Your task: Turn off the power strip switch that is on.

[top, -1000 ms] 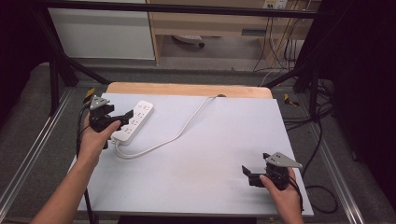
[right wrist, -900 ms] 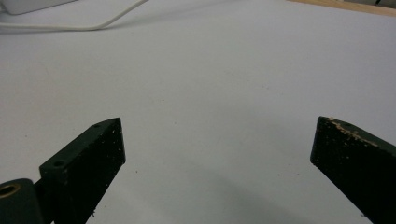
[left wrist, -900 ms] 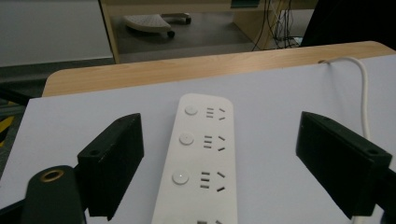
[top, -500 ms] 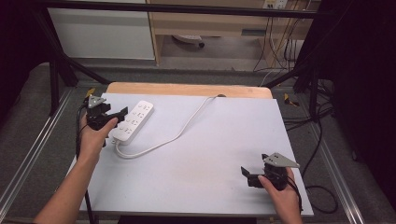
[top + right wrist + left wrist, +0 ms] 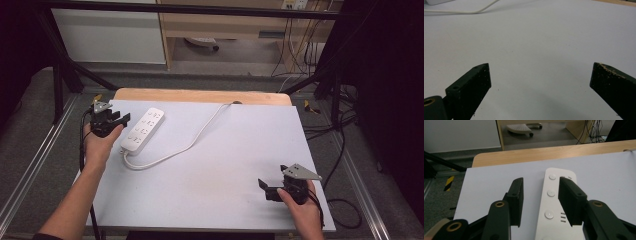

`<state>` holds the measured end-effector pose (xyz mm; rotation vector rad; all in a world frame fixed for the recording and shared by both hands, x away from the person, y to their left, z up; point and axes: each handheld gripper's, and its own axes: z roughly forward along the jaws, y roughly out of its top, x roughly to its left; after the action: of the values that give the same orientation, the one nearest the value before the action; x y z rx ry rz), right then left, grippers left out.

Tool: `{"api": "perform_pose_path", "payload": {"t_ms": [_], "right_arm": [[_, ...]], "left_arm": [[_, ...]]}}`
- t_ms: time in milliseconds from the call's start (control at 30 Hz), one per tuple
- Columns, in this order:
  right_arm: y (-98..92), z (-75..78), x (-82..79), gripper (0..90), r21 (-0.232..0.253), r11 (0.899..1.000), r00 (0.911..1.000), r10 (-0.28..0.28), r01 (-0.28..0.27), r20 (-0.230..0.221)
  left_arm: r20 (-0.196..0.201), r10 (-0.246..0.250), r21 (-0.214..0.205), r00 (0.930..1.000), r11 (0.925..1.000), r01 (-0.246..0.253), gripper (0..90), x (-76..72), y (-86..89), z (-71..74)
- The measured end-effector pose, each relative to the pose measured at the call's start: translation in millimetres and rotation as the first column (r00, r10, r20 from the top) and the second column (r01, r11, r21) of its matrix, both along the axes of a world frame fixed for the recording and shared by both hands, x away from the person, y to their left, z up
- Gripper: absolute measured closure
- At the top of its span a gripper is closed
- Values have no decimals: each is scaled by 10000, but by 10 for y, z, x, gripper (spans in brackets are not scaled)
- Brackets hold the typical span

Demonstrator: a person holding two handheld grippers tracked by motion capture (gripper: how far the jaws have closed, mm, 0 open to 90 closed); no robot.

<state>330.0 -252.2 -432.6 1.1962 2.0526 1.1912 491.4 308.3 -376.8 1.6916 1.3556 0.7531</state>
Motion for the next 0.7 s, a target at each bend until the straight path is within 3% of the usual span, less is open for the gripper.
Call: {"api": "perform_pose_path", "payload": {"t_ms": [100, 267, 367, 700], "right_arm": [[14, -4, 4, 41, 1, 10000, 10000, -4, 4, -52], [44, 0, 3, 41, 41, 10000, 10000, 60, -60, -38], [53, 10, 0, 39, 210, 9996, 9998, 198, -198, 2], [75, 32, -10, 43, 36, 9994, 9992, 342, -343, 204]], "left_arm": [[-56, -1, -74, 10000, 10000, 0, 624, 8, 16, -14], [-79, -151, -16, 9999, 9999, 151, 645, 15, 30, -32], [-202, -198, -34, 9996, 9998, 197, 659, 19, 41, -63], [-717, -97, -414, 9974, 9991, 68, 824, 32, 77, -182]]}}
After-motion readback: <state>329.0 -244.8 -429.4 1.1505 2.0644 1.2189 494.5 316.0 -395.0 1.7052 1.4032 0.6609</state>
